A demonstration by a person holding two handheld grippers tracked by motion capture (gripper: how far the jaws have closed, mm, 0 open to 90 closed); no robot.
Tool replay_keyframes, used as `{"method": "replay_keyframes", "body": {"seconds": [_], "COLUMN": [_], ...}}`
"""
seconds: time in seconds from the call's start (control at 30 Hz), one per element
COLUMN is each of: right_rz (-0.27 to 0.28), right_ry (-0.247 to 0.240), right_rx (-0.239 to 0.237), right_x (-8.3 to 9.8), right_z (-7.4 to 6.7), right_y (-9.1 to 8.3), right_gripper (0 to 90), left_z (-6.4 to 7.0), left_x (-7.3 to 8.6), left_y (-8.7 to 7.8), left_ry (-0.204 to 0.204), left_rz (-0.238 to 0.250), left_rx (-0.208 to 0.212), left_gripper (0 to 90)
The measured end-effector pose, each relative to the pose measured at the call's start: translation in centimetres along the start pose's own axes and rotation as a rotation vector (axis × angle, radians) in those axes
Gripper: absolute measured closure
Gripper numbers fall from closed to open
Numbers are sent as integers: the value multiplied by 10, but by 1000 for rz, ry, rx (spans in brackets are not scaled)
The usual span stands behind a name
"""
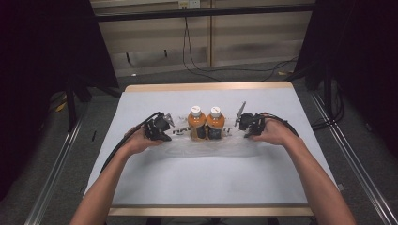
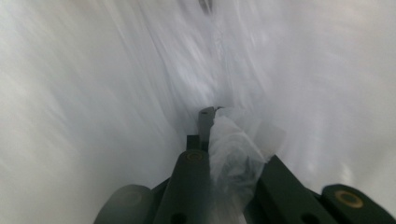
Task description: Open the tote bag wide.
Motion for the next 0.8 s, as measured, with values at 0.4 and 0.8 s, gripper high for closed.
{"method": "replay_keyframes", "body": {"seconds": [0.4, 0.8], "right_rz": [-4, 123], "right_ry": [30, 110], "right_rx": [24, -15], "right_x": [35, 38], "right_z": [5, 5], "right_y": [-6, -13], "right_gripper": [900, 738], "left_z": [-7, -4], "left_x": [16, 9], "left_y": [-5, -18], "left_ry": [-9, -87], "left_rz": [-4, 159], "left_rx": [-28, 32], "left_gripper": [900, 832]}}
Point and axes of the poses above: each handheld gripper's, and its own axes: y roughly forward along the jaws, x roughly out of its underside, z roughly to its right, the point moved 1 cm from there along y, roughly forward along the jaws, and after that the axes turned 2 degrees about -x, right-handed, at the moved point
